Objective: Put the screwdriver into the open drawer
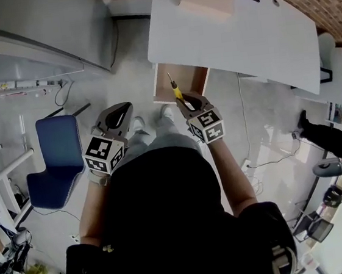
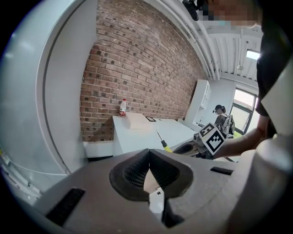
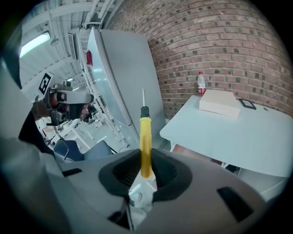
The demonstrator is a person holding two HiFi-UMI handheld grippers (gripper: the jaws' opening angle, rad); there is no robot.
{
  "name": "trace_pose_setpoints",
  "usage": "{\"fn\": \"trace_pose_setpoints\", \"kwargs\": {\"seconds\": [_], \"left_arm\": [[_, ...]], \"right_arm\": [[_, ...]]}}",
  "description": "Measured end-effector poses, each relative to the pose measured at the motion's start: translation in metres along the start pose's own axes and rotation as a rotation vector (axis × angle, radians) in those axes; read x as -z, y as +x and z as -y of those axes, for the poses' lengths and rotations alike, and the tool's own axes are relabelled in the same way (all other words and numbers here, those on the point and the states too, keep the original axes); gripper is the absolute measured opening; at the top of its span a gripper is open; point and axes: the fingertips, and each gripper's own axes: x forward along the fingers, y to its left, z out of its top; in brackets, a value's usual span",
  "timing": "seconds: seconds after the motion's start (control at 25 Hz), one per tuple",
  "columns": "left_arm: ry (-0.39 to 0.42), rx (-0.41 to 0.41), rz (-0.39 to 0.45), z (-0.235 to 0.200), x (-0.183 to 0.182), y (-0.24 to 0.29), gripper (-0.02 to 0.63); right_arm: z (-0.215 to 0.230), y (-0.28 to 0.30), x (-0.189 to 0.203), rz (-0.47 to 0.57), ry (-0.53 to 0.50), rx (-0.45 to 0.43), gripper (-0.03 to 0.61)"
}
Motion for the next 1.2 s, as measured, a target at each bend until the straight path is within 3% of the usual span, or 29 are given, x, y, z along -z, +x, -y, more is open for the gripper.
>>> {"fn": "trace_pose_setpoints", "kwargs": {"seconds": [0.48, 0.76, 1.2], "left_arm": [[-0.087, -0.123, -0.067, -0.016, 0.028, 0.018, 0.003], [-0.126, -0.176, -0.114, -0.022, 0.051, 0.021, 0.003], [-0.233, -0.233, -0.161, -0.037, 0.092, 0.014, 0.003]], "right_arm": [[0.047, 0.080, 0.058, -0.167, -0.005, -0.076, 0.078], [0.064, 0.122, 0.104, -0.302, -0.065, -0.105, 0.078], [0.085, 0.179, 0.159, -0.418, -0.017, -0.065, 0.078]]}}
